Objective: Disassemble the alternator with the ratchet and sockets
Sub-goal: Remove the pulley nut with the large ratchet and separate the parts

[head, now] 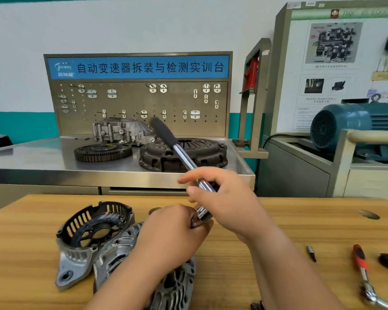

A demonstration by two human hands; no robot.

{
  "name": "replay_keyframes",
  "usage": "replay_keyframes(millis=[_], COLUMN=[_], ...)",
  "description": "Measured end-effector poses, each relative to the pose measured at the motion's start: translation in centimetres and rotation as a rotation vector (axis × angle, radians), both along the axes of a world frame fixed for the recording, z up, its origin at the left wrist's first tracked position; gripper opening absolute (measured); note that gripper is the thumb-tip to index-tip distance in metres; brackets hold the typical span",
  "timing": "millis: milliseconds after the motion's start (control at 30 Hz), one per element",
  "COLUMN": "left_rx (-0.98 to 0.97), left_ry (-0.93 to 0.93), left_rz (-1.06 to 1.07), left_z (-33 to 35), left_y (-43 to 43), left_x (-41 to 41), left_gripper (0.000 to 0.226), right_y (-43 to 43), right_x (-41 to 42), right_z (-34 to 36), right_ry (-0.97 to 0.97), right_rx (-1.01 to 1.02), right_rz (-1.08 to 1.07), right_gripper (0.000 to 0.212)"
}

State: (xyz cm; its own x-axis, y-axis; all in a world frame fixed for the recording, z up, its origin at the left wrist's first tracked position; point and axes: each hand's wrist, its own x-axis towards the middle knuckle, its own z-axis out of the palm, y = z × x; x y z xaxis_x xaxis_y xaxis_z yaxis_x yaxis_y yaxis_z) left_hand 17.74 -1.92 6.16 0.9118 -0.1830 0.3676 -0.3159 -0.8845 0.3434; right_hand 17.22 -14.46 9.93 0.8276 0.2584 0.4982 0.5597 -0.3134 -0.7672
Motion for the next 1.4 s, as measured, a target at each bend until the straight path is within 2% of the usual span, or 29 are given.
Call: replay_keyframes(millis=[100, 233, 300, 433, 567, 633, 700, 733, 867, 1000, 1100, 1167, 1300, 1400], left_rx=[-0.044, -0.034, -0.032, -0.008, -0.045, 0.006, 0.06, 0.06, 0.018, -0.031, -0.106, -0.101, -0.028, 0.022], left_ry=[-0.007, 0.015, 0.018, -0.01, 0.028, 0.025, 0.011, -0.003, -0.026, -0.004, -0.016, -0.011, -0.05, -0.049], left_rz=[-0.039, -0.141, -0.153, -0.085, -0.042, -0.058, -0.07, -0.073, -0.043, -0.057, -0.136, -0.142, -0.105, -0.049], left_z=[0.0, 0.1, 0.0, -0.2, -0.1, 0.1, 0.1, 0.0, -0.3, 0.0, 0.0, 0.0, -0.1, -0.2], left_y=[0.3, 0.7, 0.9, 0.7, 0.6, 0.6, 0.5, 0.4, 0.3, 0.6, 0.8, 0.9, 0.5, 0.5], left_x=[-0.2, -0.3, -0.3, -0.2, -0.3, -0.4, -0.5, -0.5, -0.1, 0.0, -0.3, -0.5, -0.3, -0.2], left_gripper=[0.039, 0.015, 0.024, 0.036, 0.043, 0.032, 0.024, 0.024, 0.039, 0.026, 0.024, 0.025, 0.027, 0.033], right_y=[-0.7, -1.4, -1.3, -0.4, 1.5, 2.2, 2.3, 2.2, 1.5, 1.0, 0.4, -0.1, -0.4, 0.4], right_x=[0.0, 0.2, 0.3, 0.3, -0.3, -0.7, -0.9, -0.9, -0.9, -1.1, -1.5, -1.5, -0.9, -0.9], right_z=[0.4, 0.4, 0.5, 0.4, -0.1, -0.3, -0.4, -0.3, 0.0, 0.7, 1.2, 1.2, 1.1, 0.8], right_ry=[-0.086, -0.07, -0.062, -0.059, -0.01, -0.049, -0.07, -0.059, -0.077, -0.198, -0.22, -0.209, -0.155, -0.138], right_rx=[-0.042, -0.005, 0.013, 0.06, 0.082, -0.122, -0.352, -0.398, -0.374, -0.299, -0.208, -0.203, -0.19, -0.191], right_rz=[0.223, 0.477, 0.505, 0.296, -0.124, -0.364, -0.474, -0.492, -0.373, -0.074, 0.183, 0.276, 0.244, 0.055], right_gripper=[0.031, 0.036, 0.037, 0.034, 0.022, 0.016, 0.014, 0.015, 0.025, 0.037, 0.033, 0.031, 0.041, 0.04])
